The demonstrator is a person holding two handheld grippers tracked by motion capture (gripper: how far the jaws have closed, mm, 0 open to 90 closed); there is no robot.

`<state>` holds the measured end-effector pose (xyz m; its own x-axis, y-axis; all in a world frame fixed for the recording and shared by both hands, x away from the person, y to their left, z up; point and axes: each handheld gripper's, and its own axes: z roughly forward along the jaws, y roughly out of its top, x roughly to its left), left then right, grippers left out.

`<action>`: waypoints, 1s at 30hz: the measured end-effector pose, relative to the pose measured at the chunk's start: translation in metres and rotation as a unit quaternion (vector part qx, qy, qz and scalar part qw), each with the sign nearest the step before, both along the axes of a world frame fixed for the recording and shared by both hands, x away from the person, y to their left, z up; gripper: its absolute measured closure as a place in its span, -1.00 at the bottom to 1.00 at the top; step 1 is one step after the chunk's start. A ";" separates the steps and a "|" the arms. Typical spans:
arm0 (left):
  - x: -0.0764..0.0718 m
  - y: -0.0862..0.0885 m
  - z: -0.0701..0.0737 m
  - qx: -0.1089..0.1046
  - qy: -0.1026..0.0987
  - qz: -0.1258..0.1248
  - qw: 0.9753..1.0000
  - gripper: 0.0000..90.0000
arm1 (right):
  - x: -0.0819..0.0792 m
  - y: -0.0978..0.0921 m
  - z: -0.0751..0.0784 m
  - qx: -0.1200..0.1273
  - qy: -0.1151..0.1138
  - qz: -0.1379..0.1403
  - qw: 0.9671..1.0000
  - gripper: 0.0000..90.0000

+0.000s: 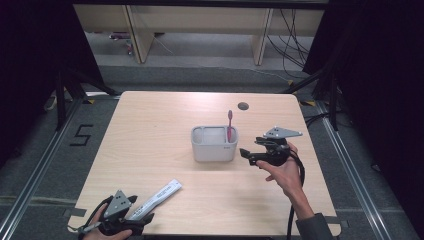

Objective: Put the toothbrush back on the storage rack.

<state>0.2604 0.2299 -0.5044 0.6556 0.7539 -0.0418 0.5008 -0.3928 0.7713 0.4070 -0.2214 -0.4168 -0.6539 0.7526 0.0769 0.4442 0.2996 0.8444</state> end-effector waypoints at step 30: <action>-0.001 0.000 0.000 0.002 0.003 0.003 1.000 -0.66 | -0.041 -0.010 -0.033 -0.014 0.050 -0.006 0.999 -0.55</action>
